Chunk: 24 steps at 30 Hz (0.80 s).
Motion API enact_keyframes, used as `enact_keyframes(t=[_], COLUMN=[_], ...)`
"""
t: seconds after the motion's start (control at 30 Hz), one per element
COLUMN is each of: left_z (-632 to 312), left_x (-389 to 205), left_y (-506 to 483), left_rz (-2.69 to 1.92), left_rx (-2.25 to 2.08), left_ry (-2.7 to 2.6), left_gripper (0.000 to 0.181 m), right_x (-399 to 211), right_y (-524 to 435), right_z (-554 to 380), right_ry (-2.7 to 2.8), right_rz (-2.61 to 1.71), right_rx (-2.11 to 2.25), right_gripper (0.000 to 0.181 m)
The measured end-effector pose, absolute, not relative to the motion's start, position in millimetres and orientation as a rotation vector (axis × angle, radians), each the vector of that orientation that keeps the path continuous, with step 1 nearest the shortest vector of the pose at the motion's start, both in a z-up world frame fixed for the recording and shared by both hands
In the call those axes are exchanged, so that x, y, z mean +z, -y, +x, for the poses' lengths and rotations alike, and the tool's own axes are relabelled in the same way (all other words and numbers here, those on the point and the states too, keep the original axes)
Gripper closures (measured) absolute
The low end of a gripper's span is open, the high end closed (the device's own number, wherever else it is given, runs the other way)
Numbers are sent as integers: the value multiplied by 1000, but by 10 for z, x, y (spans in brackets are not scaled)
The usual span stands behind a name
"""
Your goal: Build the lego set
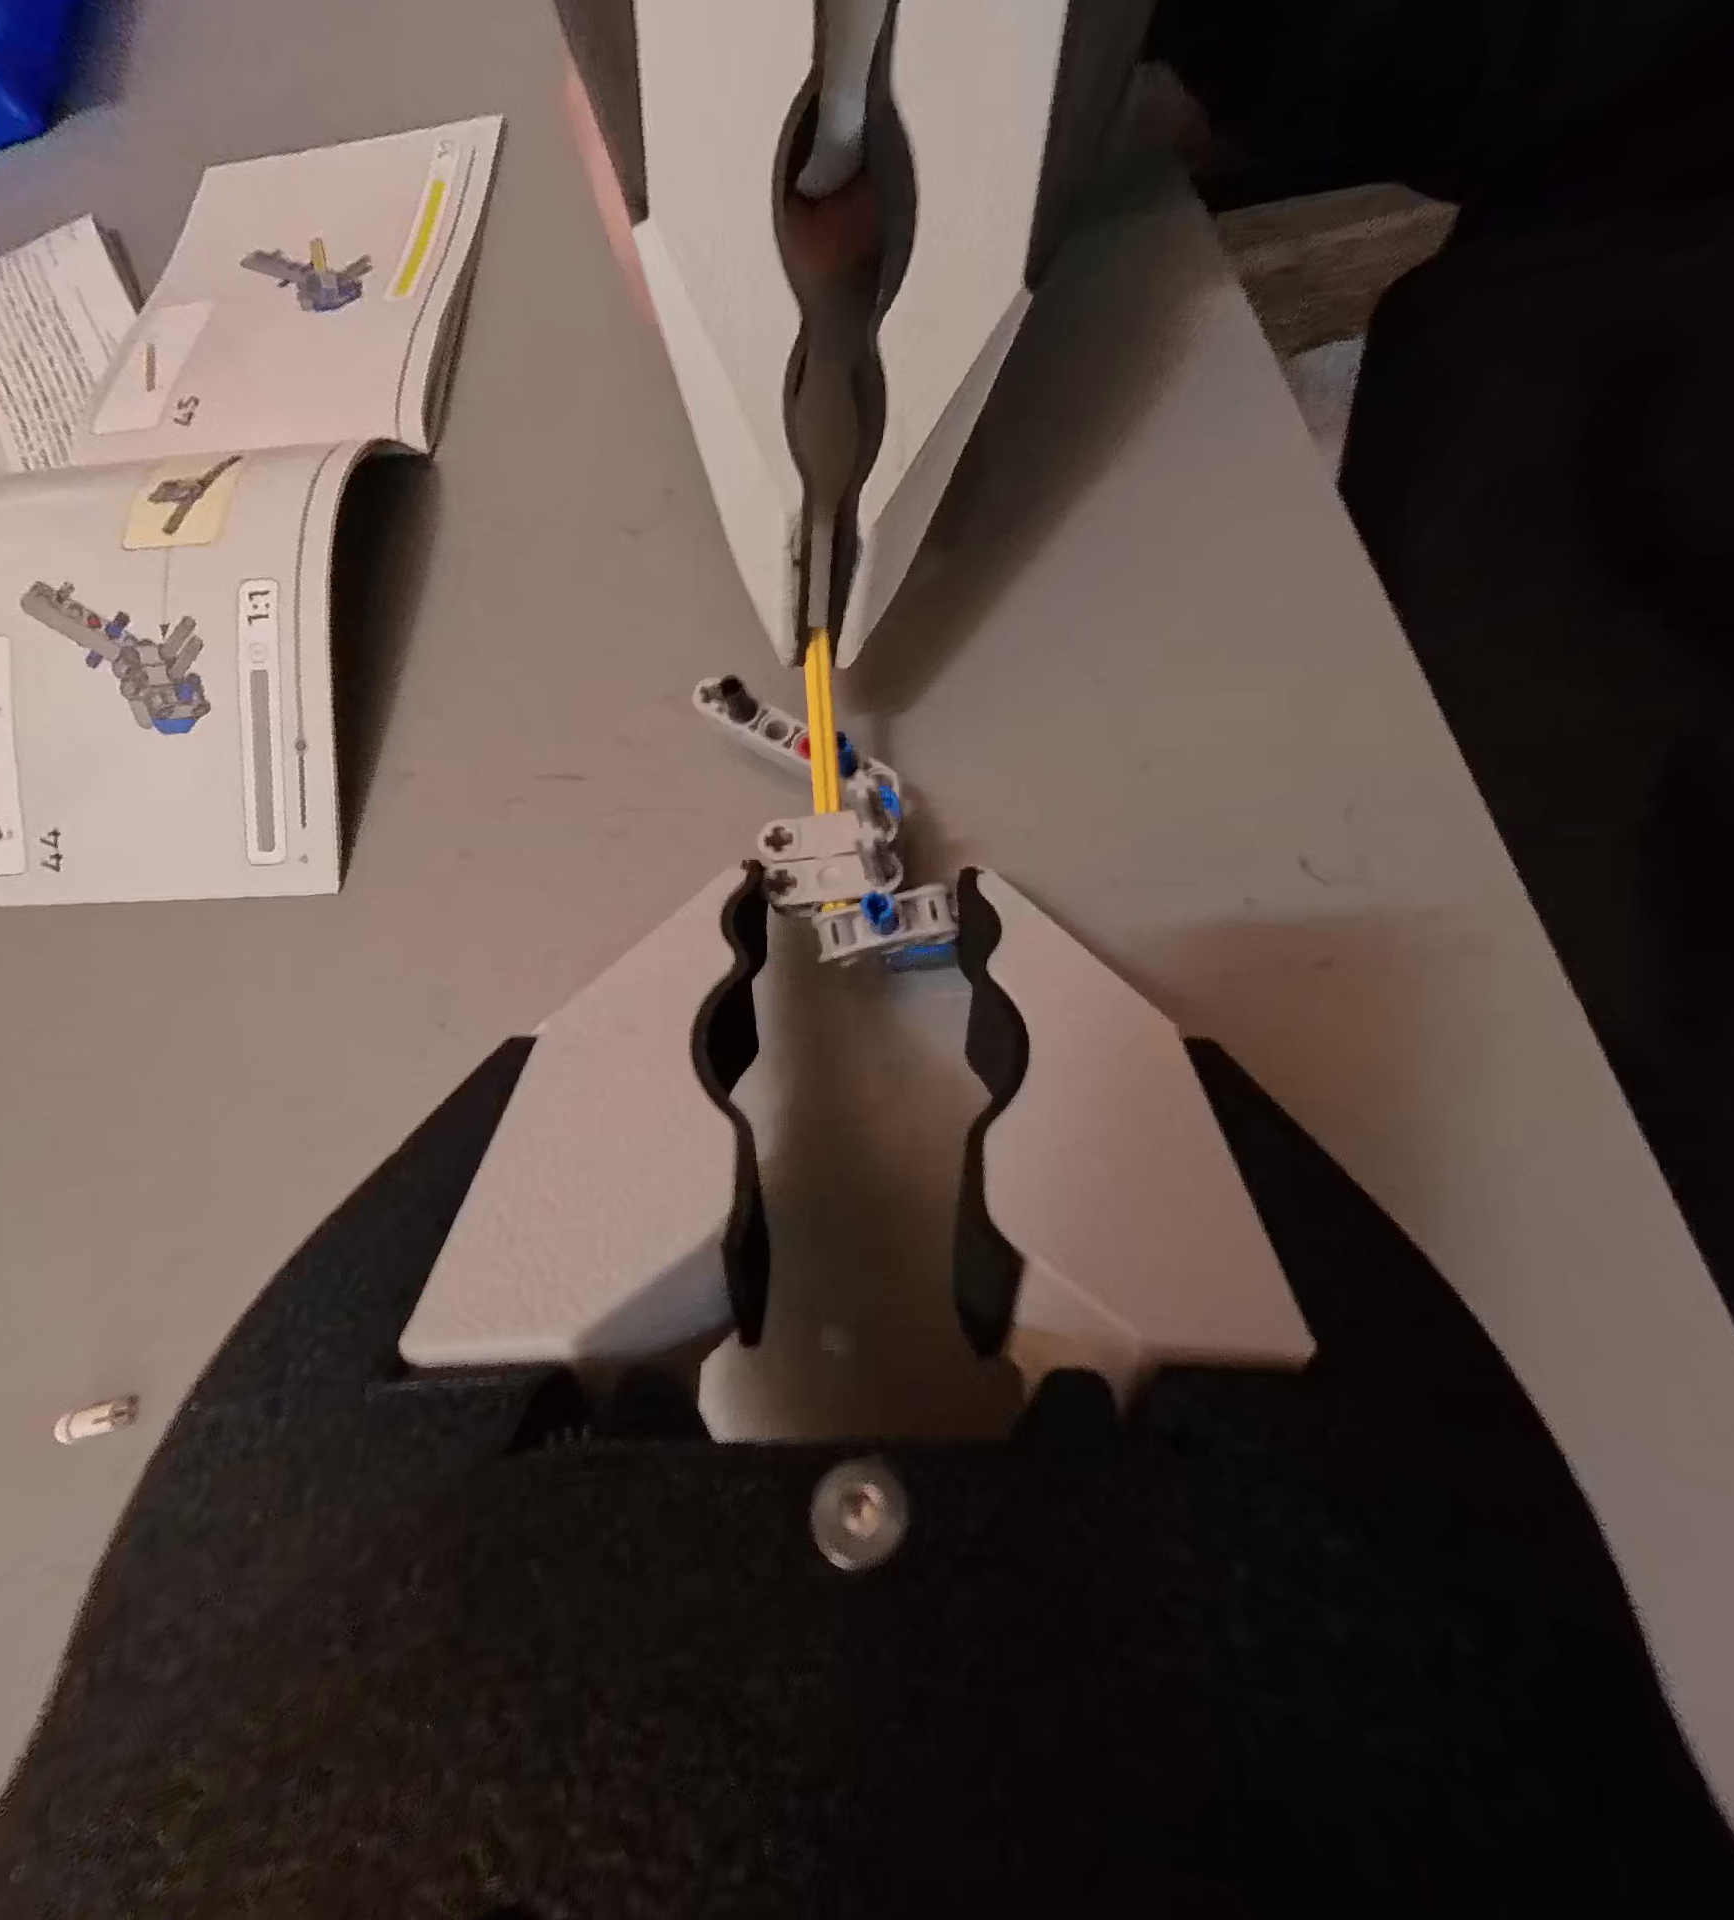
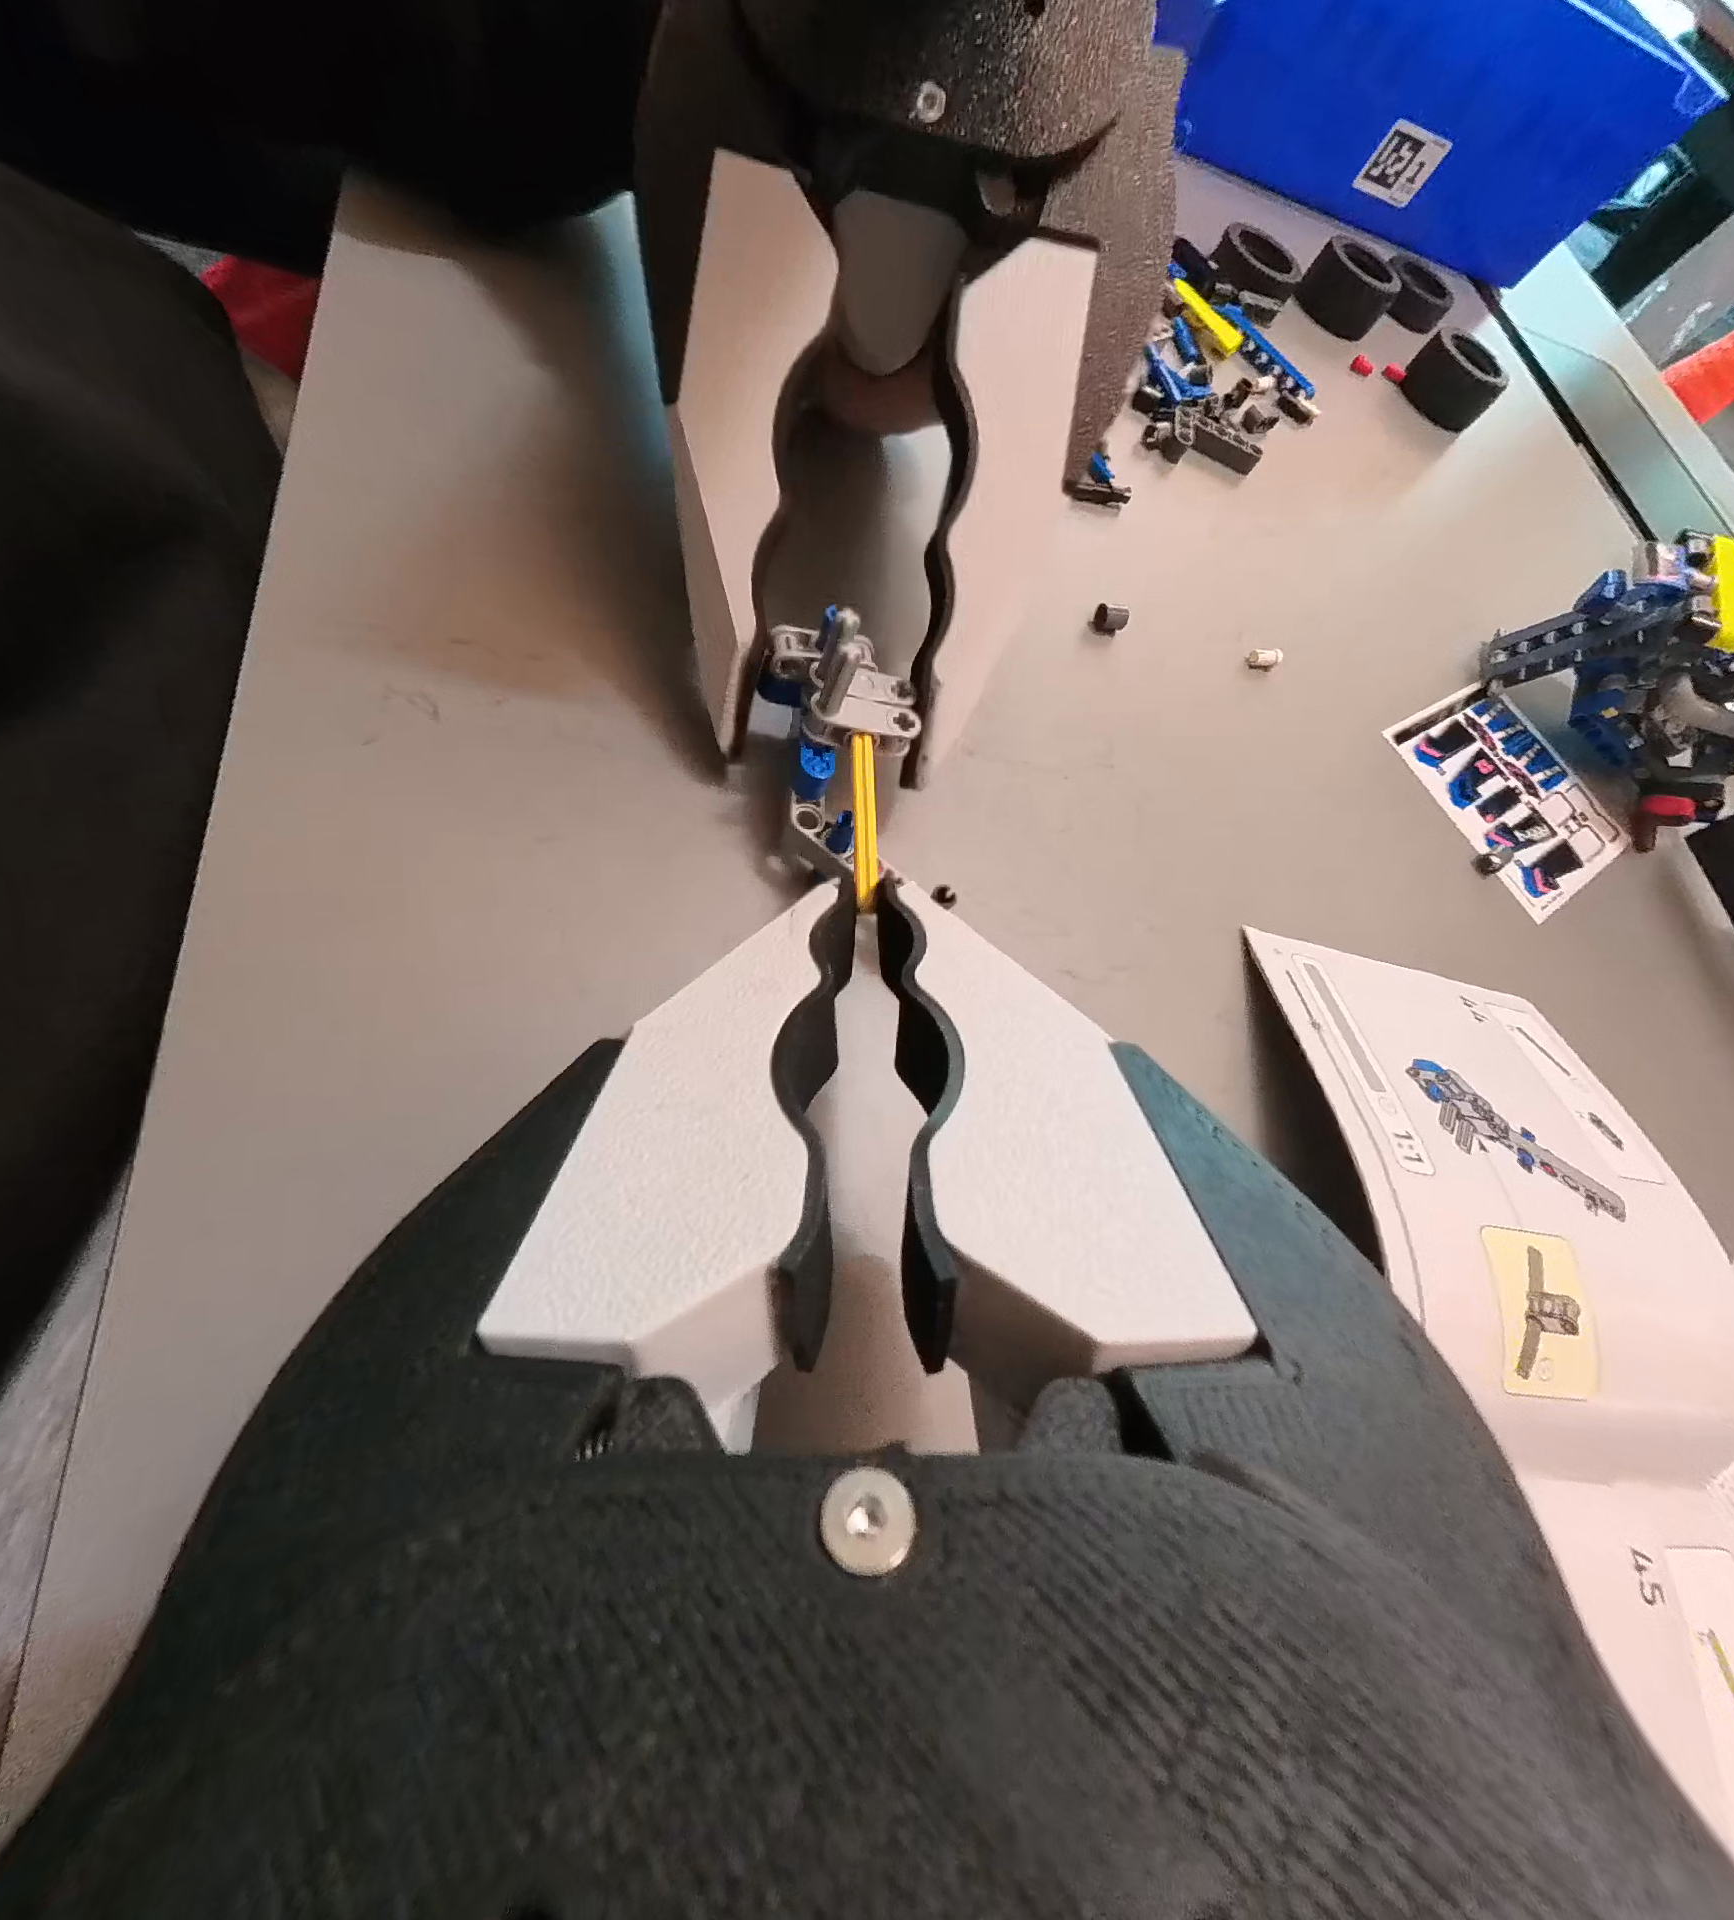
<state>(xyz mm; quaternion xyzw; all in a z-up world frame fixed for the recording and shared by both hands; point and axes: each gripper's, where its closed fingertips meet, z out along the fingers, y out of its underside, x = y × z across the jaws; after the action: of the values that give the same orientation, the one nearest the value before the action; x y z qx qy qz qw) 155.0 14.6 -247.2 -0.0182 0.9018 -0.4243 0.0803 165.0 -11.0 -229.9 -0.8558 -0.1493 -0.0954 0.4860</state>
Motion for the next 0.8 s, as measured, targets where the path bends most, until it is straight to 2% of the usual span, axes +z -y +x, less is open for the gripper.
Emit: enact_keyframes(t=[0.33, 0.47, 0.8], left_z=[1508, 1454, 1319], left_x=[-2296, -2260, -2355], left_y=[-334, -266, -182], left_rz=[228, 445, 825], left_rx=[-1501, -1622, -1532], left_ry=[-2933, -3025, -3014], left_gripper=[131, 143, 154], right_x=[-2300, -2298, -2290], right_y=[112, 115, 99], right_z=[1590, 1572, 1548], right_ry=[468, 495, 546], right_rz=[-2061, -2053, -2037], right_rx=[-137, -118, -56], right_gripper=[179, 179, 179])
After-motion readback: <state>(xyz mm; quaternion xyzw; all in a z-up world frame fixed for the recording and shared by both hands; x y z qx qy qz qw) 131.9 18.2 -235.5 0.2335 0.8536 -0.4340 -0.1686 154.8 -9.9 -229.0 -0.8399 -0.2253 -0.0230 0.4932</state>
